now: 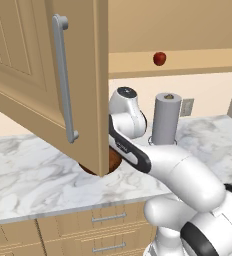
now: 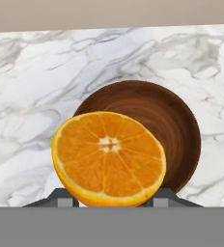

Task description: Open the cabinet. Pick the orange and apple from the cabinet and place them into the bowl. Then close the cabinet.

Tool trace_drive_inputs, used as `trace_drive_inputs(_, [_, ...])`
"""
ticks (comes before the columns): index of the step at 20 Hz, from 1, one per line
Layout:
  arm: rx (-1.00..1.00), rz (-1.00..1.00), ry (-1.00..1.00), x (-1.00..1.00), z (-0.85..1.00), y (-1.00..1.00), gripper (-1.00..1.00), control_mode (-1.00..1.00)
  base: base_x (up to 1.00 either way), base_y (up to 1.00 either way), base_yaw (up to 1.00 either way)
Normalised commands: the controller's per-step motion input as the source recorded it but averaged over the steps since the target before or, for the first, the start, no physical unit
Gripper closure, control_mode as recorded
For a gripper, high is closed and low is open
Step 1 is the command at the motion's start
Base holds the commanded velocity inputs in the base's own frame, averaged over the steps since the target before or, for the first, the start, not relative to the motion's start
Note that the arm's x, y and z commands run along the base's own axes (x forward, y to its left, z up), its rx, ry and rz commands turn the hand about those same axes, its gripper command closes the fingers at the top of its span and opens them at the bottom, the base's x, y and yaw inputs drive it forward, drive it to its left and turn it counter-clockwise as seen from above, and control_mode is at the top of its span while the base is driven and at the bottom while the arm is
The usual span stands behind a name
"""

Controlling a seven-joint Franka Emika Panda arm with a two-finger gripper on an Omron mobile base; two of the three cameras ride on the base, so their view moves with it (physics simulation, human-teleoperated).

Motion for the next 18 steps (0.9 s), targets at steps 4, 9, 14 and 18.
trace_drive_inputs(4, [0.03, 0.0, 0.04, 0.02, -0.44, 0.0, 1.0, -1.0, 0.0, 0.0, 0.0])
trace_drive_inputs(9, [0.01, 0.0, 0.0, 0.13, -0.45, 0.0, 1.0, -1.0, 0.0, 0.0, 0.0])
trace_drive_inputs(14, [0.0, 0.0, 0.0, 0.18, -0.41, 0.0, 1.0, -1.0, 0.0, 0.0, 0.0])
trace_drive_inputs(18, [0.0, 0.0, 0.01, 0.32, -0.29, 0.03, 1.0, -1.0, 0.0, 0.0, 0.0])
